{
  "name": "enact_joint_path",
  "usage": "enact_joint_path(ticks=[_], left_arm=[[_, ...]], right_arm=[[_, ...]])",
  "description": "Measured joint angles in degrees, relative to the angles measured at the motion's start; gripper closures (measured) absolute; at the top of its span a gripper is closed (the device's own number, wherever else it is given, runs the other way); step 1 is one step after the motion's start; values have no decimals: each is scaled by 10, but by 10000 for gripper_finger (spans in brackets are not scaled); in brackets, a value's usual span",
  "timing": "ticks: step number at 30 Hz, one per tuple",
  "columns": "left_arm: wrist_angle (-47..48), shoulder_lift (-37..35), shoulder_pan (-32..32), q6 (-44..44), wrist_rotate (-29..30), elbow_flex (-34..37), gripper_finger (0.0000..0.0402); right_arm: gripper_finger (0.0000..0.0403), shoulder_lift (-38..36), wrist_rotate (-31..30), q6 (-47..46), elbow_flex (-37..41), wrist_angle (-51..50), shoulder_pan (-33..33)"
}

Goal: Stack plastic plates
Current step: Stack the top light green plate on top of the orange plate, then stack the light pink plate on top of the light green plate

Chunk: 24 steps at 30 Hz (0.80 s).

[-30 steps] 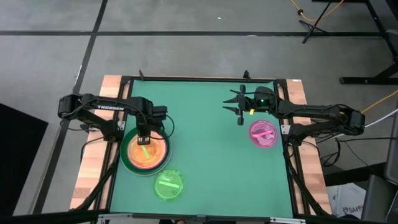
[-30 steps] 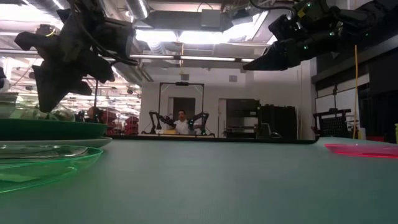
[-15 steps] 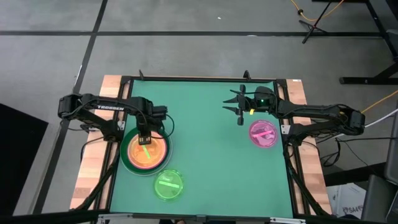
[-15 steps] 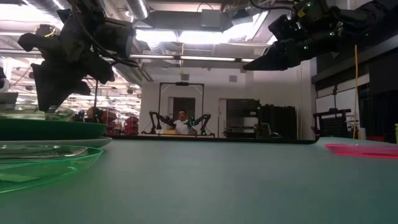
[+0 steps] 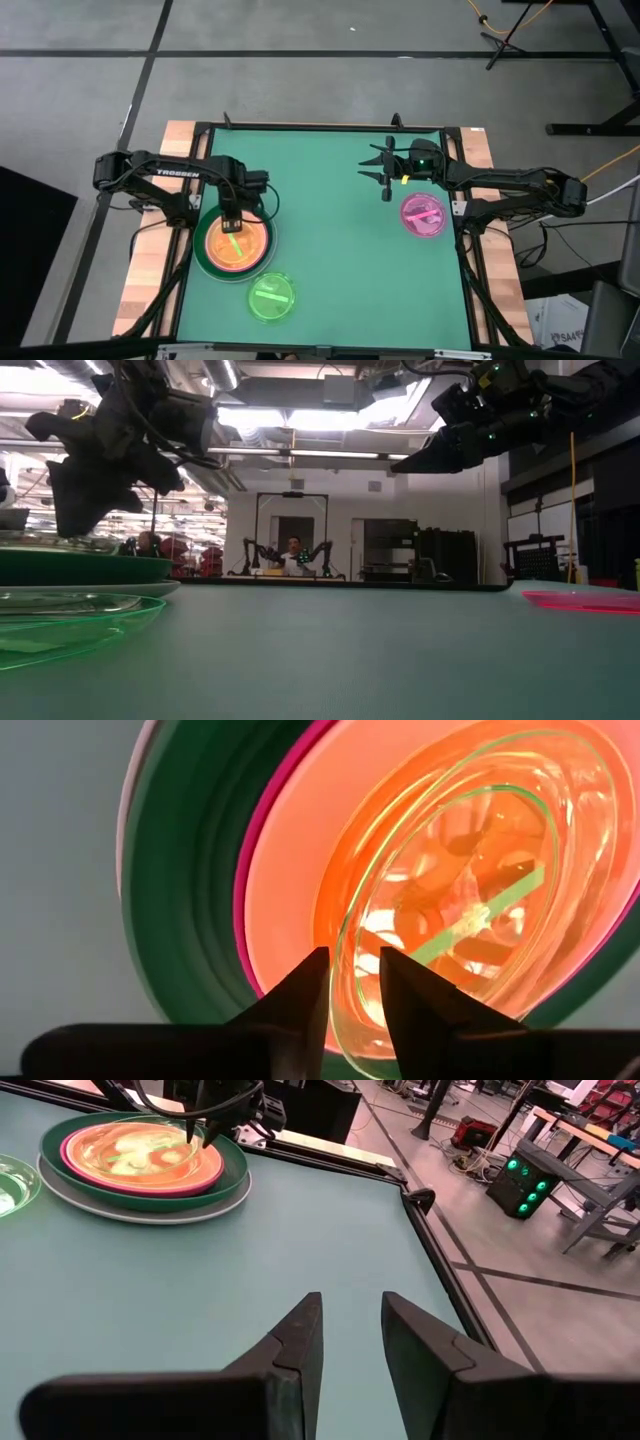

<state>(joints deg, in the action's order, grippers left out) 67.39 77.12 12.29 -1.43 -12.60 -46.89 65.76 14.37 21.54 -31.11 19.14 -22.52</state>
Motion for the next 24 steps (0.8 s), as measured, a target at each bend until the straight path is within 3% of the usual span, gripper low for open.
enact_joint_path(ticks=[18, 24], left_arm=[[29, 0, 0, -46, 3, -4, 317], [53, 0, 0, -74, 75, -46, 317]], right_arm=[[308, 0, 0, 0, 0, 0, 0], [308, 0, 0, 0, 0, 0, 0]])
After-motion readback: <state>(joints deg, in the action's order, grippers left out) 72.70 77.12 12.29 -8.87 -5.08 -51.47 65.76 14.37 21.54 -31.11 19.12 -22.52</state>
